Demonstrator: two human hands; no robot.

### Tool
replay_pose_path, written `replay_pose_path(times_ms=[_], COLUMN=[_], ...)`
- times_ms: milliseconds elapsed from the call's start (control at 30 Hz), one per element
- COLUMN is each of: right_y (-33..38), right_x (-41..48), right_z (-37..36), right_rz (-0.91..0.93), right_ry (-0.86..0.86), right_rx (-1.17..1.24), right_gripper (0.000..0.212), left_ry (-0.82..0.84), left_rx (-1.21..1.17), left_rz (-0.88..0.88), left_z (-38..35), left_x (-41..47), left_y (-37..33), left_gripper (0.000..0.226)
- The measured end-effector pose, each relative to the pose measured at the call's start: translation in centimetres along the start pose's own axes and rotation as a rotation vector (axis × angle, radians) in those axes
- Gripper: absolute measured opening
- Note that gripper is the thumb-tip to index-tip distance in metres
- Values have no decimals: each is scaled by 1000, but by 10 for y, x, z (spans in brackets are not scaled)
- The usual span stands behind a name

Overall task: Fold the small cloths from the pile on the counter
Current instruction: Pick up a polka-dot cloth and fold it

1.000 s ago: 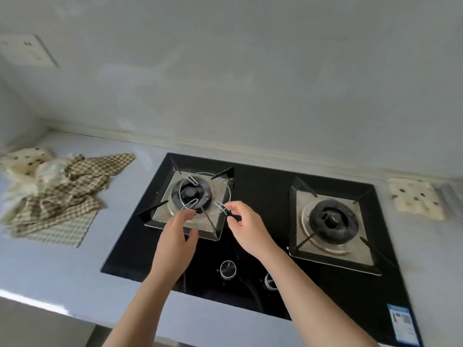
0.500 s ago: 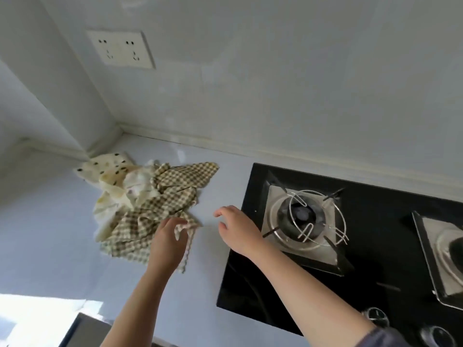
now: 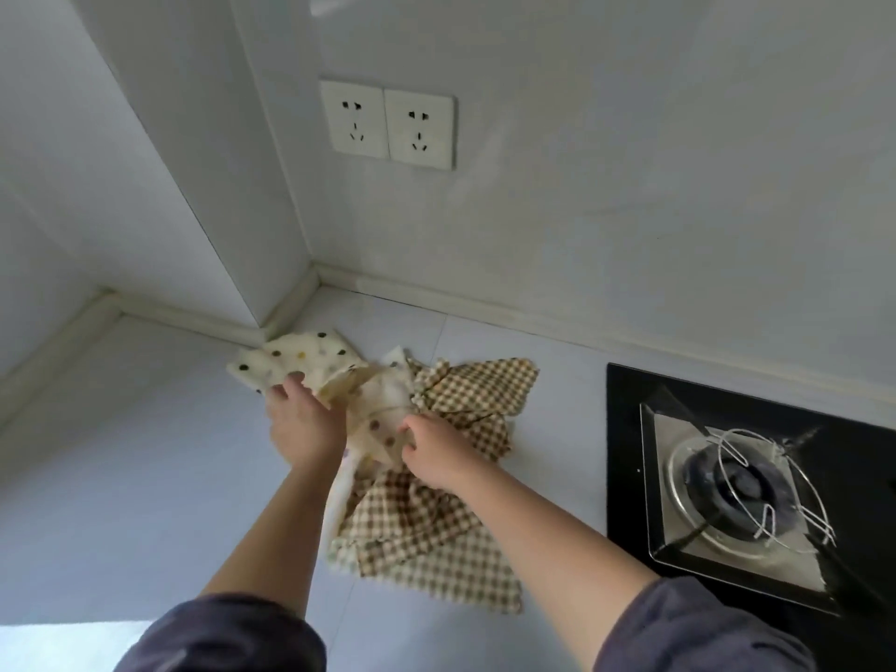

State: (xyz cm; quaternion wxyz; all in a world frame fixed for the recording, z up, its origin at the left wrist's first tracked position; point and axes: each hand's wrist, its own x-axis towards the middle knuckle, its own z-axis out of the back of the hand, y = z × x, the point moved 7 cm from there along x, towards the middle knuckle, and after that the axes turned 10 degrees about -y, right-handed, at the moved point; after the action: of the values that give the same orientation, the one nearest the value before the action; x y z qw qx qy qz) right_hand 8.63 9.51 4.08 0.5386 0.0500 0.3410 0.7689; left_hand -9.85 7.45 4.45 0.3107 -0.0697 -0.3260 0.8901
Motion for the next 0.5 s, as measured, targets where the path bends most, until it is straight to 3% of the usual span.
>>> replay_pose_path(times_ms=[67,167,267,367,433,500], right_y=[-2,-10,-9,-3,2,10], right_x=[6,7,9,2,-6,-17], right_z=[-8,-12,8,37,50,66], right_rz=[-49,-142,-185,-213,-201,-97], right_ry=[56,80,-66,-207,-244,-304], right_rx=[-30,74,295,612,832,822], right_gripper=[37,36,34,38,50,65], left_ry=[124,143,154,271,342,405], left_rx=[65,-152,-489,-752,-829,-870], left_rz=[104,110,34,13,-16,-39], left_z=[-11,-7,18,42,57,68], left_x=[13,16,6,-12,-27,-41], left_y=[8,2,-23,-54,-72,-87], left_gripper=[17,17,12,14,15,16])
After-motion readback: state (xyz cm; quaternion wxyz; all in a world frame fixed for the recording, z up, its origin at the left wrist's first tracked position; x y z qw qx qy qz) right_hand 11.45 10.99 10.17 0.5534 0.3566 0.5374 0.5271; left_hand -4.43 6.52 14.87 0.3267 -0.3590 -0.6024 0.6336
